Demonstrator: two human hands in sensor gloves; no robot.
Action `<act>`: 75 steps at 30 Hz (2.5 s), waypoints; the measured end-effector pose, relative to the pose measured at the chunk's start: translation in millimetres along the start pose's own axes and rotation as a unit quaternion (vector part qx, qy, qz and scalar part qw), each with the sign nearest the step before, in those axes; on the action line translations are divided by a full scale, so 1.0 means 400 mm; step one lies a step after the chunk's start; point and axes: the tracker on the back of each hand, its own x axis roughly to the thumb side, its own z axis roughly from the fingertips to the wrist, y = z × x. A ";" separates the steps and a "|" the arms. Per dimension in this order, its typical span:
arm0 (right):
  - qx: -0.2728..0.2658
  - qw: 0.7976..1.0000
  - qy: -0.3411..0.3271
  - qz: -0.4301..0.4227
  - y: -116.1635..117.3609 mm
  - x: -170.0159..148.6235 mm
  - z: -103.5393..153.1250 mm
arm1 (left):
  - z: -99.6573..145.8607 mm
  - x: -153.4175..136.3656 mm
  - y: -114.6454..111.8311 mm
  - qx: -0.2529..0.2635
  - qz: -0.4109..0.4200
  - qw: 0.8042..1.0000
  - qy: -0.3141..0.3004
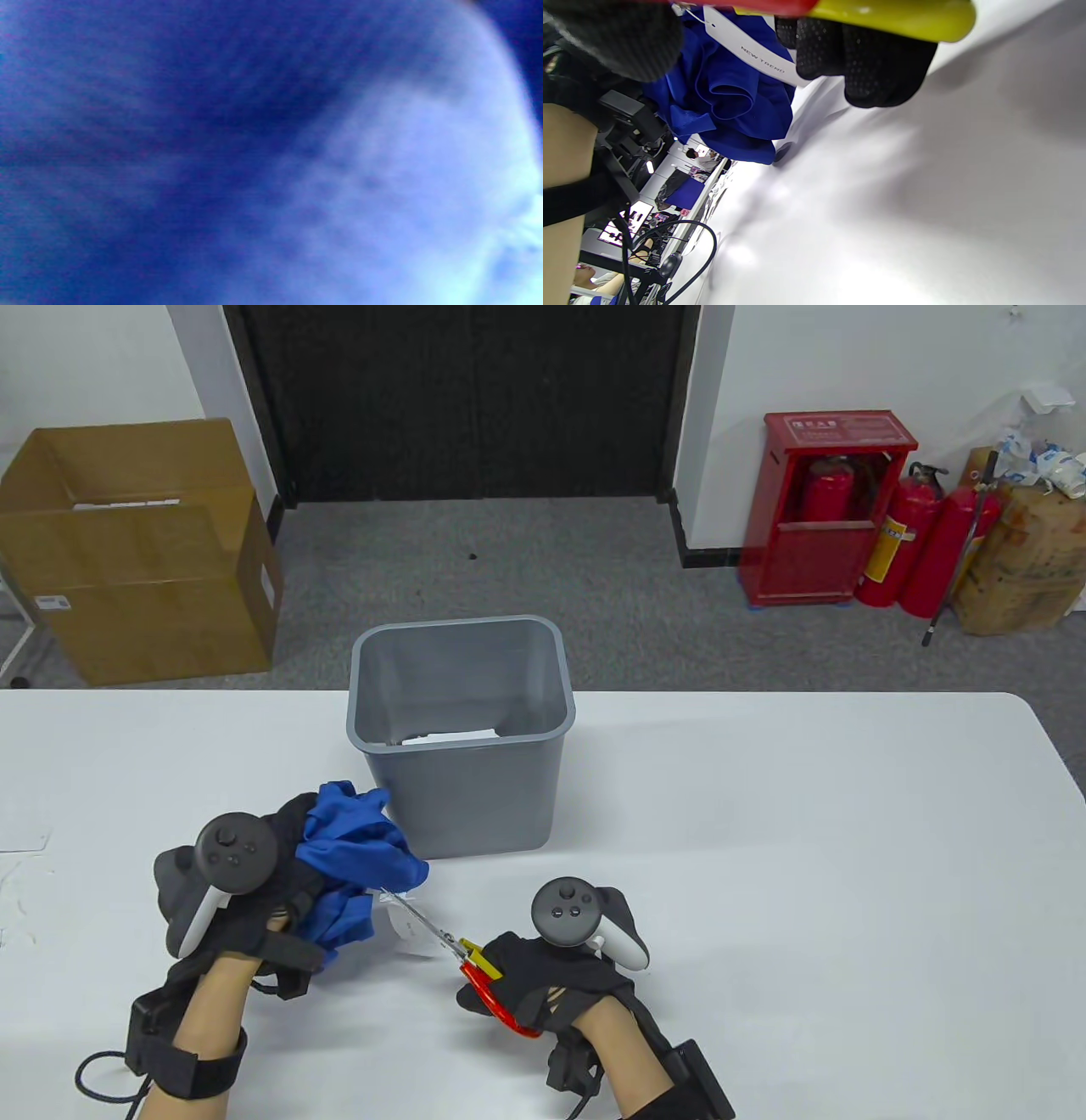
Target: Cut off the clothing tag with scissors
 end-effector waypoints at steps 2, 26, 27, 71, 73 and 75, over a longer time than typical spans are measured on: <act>-0.006 1.000 -0.019 -0.002 0.001 0.005 -0.001 | 0.000 0.000 -0.001 -0.003 0.001 1.000 0.000; -0.097 0.991 -0.079 -0.038 -0.006 0.032 -0.002 | 0.008 0.037 -0.025 -0.017 -0.025 0.999 -0.015; -0.097 0.991 -0.078 -0.038 -0.006 0.032 -0.002 | 0.008 0.037 -0.024 -0.017 -0.025 0.999 -0.014; -0.185 0.981 -0.062 -0.013 -0.074 0.024 0.033 | 0.009 0.032 -0.019 -0.010 -0.027 1.000 -0.009; -0.216 0.974 -0.042 0.047 -0.103 0.014 0.052 | 0.009 0.032 -0.019 -0.010 -0.028 1.000 -0.009; -0.245 0.966 -0.014 0.085 -0.128 -0.004 0.071 | 0.009 0.032 -0.019 -0.010 -0.028 1.000 -0.009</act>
